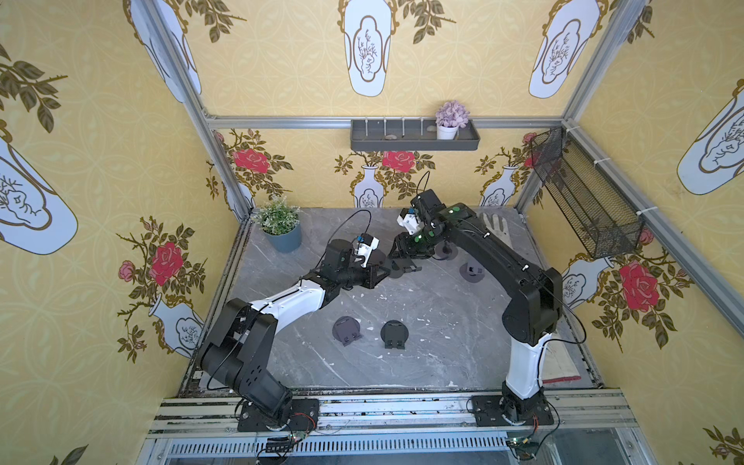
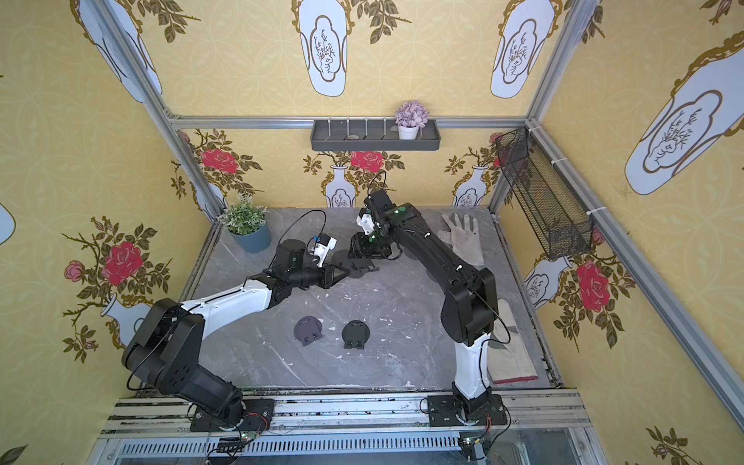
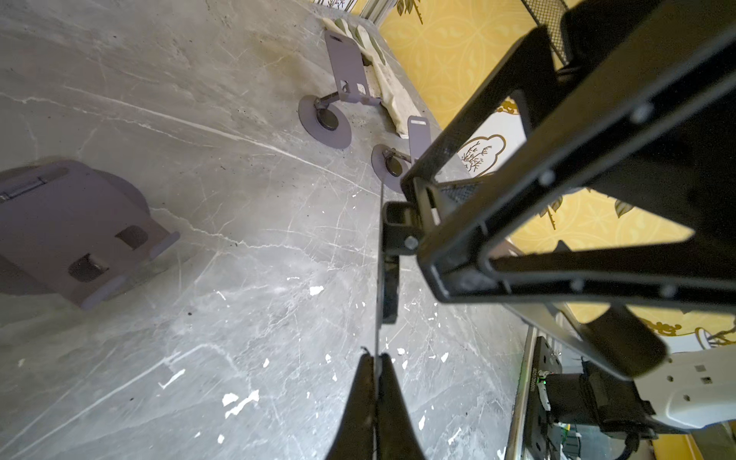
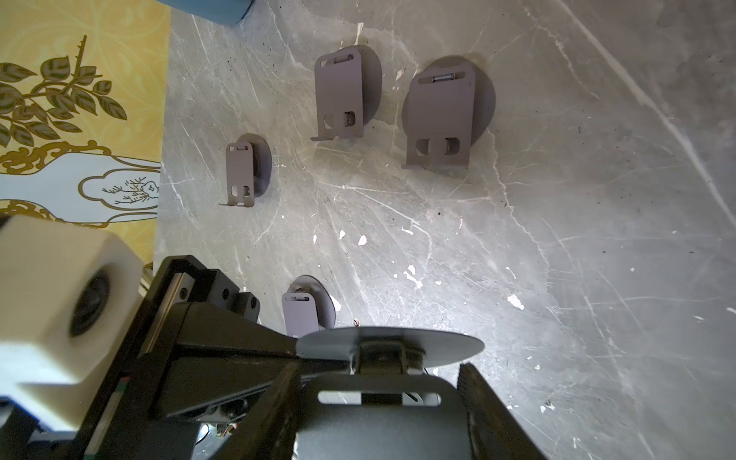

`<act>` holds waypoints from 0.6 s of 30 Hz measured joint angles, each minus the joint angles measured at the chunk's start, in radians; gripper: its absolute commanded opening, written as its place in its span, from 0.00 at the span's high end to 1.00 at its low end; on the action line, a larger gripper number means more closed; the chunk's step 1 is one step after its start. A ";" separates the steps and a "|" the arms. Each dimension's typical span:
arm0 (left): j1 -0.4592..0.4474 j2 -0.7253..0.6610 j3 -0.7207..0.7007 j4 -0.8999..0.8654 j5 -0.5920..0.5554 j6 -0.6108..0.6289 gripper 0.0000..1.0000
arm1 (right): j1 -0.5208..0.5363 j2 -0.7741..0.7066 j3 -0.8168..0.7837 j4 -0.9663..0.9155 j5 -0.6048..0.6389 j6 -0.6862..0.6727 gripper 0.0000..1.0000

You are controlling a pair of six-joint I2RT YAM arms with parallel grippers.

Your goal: Open the phone stand

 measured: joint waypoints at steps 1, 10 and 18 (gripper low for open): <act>0.000 0.003 0.000 0.012 0.002 -0.006 1.00 | 0.003 0.000 0.012 -0.010 0.016 0.002 0.43; -0.001 0.055 0.005 0.098 0.024 -0.110 1.00 | 0.035 -0.003 0.054 -0.040 0.167 0.003 0.43; 0.006 0.124 0.026 0.213 0.100 -0.215 1.00 | 0.038 -0.056 0.024 -0.025 0.243 0.016 0.43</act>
